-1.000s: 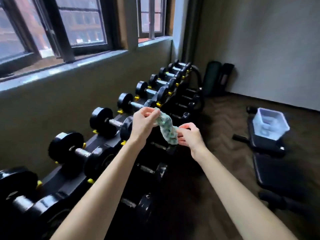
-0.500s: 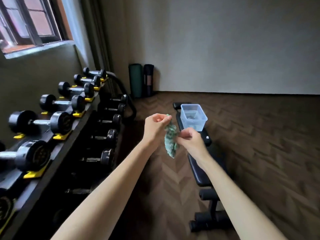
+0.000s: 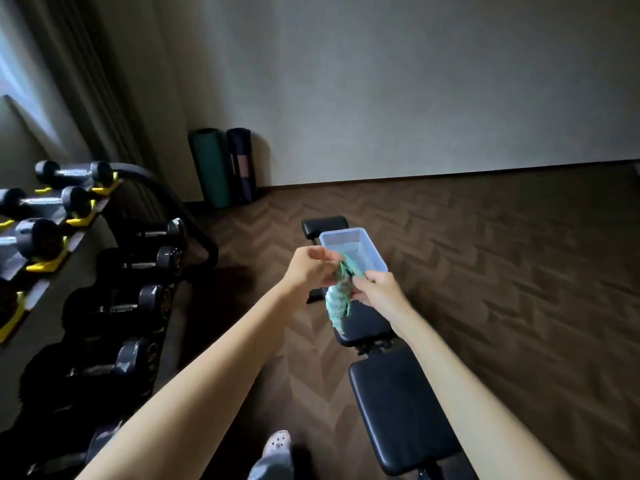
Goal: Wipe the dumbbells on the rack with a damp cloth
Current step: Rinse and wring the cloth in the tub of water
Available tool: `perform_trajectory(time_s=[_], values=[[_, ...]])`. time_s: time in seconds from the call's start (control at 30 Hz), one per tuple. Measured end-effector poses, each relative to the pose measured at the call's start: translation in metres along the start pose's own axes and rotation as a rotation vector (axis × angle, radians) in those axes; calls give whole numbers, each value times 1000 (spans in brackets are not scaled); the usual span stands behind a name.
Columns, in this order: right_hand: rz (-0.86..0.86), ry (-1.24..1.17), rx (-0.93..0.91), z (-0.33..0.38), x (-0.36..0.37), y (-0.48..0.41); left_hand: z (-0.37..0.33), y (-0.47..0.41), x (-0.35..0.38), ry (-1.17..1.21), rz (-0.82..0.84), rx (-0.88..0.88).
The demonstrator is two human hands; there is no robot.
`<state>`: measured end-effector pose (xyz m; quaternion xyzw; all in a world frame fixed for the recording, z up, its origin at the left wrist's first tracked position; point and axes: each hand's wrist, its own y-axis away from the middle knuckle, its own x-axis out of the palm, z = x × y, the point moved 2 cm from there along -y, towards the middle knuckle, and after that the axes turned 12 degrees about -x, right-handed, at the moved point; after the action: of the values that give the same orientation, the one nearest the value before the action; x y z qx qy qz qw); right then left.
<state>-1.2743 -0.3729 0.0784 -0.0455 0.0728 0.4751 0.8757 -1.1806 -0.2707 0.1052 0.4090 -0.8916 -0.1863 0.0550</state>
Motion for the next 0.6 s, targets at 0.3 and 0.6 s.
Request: perform_trajectory(time_s=[0.3, 0.6], values=[[-311, 67, 156, -34, -24, -275, -81, -272, -32, -419, -68, -7], [-558, 90, 222, -89, -71, -450, -111, -476, -1, -1057, 103, 169]])
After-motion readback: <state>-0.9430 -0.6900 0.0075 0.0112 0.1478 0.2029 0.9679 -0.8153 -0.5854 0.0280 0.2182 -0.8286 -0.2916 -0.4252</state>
